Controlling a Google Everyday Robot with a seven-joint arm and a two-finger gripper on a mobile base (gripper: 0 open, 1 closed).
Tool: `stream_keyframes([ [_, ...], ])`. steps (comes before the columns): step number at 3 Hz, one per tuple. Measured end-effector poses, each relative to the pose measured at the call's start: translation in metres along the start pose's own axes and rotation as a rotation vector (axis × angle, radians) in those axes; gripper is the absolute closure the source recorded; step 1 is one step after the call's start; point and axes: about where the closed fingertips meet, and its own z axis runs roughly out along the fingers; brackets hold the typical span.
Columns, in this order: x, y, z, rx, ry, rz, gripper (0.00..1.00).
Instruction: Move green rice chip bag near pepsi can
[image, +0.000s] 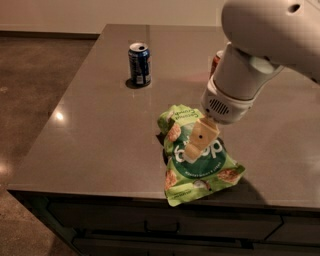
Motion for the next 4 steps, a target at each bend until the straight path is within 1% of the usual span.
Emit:
stream_keyframes([
  [1,-0.004,-0.003,0.003,-0.012,-0.005,0.030,0.43],
  [2,-0.013,-0.004,0.002,-0.032,-0.018,0.035,0.65],
  [3,-0.036,-0.002,0.000,-0.074,-0.053,0.015,0.90],
  [4,-0.068,-0.003,-0.002,-0.116,-0.091,-0.023,1.00],
])
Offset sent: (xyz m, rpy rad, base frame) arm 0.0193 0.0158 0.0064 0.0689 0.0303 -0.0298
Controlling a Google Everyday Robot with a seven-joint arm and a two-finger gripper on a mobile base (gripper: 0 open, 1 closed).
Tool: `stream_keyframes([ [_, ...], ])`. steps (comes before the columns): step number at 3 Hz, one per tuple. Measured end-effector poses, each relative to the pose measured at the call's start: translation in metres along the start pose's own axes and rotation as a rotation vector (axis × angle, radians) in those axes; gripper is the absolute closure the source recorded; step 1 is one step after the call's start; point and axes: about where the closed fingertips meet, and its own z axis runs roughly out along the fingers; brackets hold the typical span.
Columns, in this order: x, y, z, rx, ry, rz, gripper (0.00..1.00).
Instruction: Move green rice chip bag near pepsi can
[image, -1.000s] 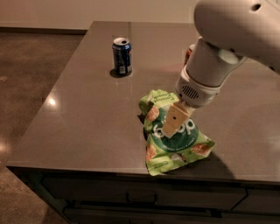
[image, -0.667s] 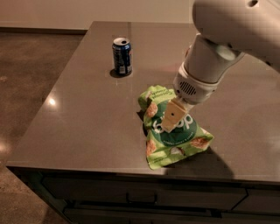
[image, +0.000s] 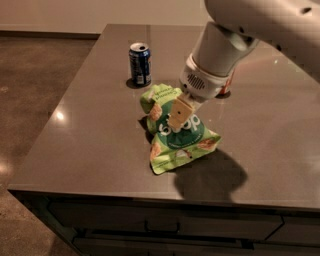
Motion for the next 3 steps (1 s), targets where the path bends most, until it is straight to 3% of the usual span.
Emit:
stream_keyframes([
  [2,-0.064,-0.017,0.005,-0.062,-0.051,-0.063,1.00],
  [3,-0.086,-0.032,0.008,-0.060,-0.058,-0.077,1.00],
])
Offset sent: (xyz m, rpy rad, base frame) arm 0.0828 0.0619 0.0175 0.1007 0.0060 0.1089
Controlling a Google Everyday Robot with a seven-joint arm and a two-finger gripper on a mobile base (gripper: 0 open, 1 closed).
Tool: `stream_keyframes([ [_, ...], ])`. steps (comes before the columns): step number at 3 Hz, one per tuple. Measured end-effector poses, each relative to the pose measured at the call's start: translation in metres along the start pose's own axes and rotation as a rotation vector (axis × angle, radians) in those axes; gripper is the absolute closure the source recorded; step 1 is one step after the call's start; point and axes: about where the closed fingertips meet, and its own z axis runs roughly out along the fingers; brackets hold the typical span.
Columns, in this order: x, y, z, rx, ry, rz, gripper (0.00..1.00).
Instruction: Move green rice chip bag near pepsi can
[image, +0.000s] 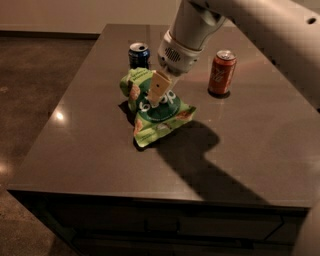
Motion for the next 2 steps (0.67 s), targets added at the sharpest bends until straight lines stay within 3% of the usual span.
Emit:
stream_keyframes([
  [1,-0.009,-0.017,0.001,0.015,-0.005,-0.006,0.88],
  [2,-0.007,-0.035,0.005,0.032,-0.018,-0.010,0.49],
])
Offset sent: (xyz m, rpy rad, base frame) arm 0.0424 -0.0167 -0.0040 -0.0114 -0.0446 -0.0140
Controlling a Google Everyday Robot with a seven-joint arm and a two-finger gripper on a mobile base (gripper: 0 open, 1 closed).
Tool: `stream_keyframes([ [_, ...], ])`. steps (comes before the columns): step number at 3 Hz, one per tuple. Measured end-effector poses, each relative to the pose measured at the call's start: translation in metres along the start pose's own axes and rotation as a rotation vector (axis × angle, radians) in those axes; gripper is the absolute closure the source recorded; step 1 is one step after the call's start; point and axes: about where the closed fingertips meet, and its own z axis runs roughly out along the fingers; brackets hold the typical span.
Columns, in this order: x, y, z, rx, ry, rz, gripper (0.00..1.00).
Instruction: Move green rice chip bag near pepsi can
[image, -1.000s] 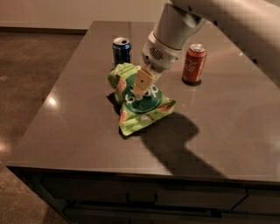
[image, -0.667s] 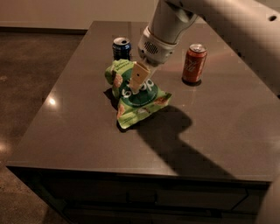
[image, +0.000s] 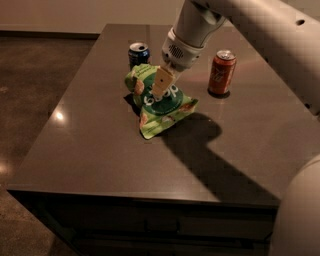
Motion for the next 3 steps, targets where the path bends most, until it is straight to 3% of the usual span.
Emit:
stream_keyframes([
  [1,0.0030,-0.0046,0.0032,0.002,-0.006,-0.003,0.18],
  [2,0.0015,-0.0044,0.0055,0.001,-0.007,-0.004,0.00],
  [3,0.0015,-0.0044,0.0056,0.001,-0.007,-0.004,0.00],
])
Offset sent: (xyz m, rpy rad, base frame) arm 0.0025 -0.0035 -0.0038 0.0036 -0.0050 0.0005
